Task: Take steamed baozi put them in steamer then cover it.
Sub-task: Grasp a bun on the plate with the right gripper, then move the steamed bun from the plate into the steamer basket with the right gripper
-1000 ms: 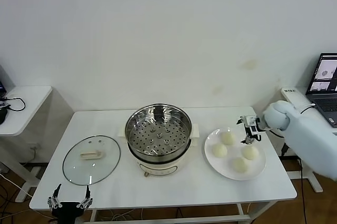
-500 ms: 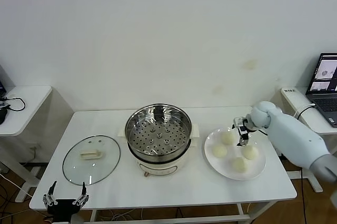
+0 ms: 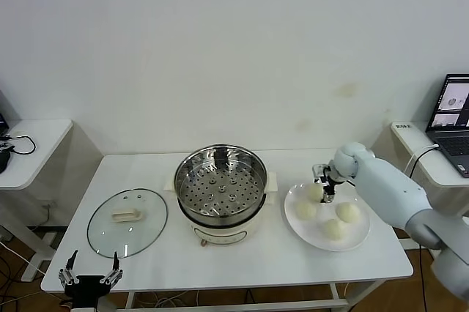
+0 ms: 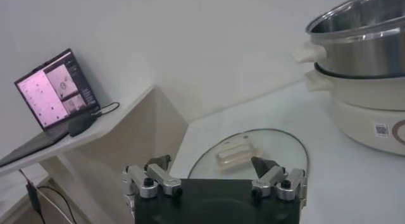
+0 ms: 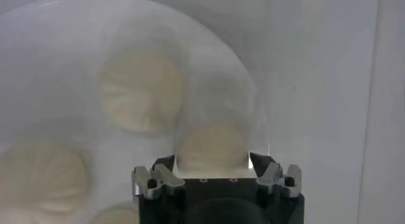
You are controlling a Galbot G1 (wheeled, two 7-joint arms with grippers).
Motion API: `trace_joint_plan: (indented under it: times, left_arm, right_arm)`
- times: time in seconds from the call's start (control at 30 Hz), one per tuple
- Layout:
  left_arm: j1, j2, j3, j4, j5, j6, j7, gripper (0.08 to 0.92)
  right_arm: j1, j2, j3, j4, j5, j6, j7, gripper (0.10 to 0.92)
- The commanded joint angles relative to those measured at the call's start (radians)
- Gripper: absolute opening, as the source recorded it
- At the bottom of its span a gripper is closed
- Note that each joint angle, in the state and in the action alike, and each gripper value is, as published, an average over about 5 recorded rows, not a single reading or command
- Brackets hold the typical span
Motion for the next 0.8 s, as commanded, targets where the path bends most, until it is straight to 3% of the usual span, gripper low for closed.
trace_joint_plan:
  times: [0.03,0.3,0.8]
  left_arm:
    - [0.001,-0.001,0.002,-0.005,-0.002,-0.002,-0.001,0.823]
    - [0.001,-0.002,0.006,-0.004,-0.002,-0.002,-0.001,0.823]
    - [-0.011,0.009,0.023,0.002,-0.002,-0.004,-0.002,0.823]
  right_arm:
    - [0.004,0.028,-0.003,-0.033,-0.008,0.0,0.0,0.638]
    - [0.028,-0.03,-0.029,0.032,0.026,-0.006,-0.027,0.586]
    - [0.339,-0.243,-0.253,0.375,0.373,-0.089,-0.081,0.577]
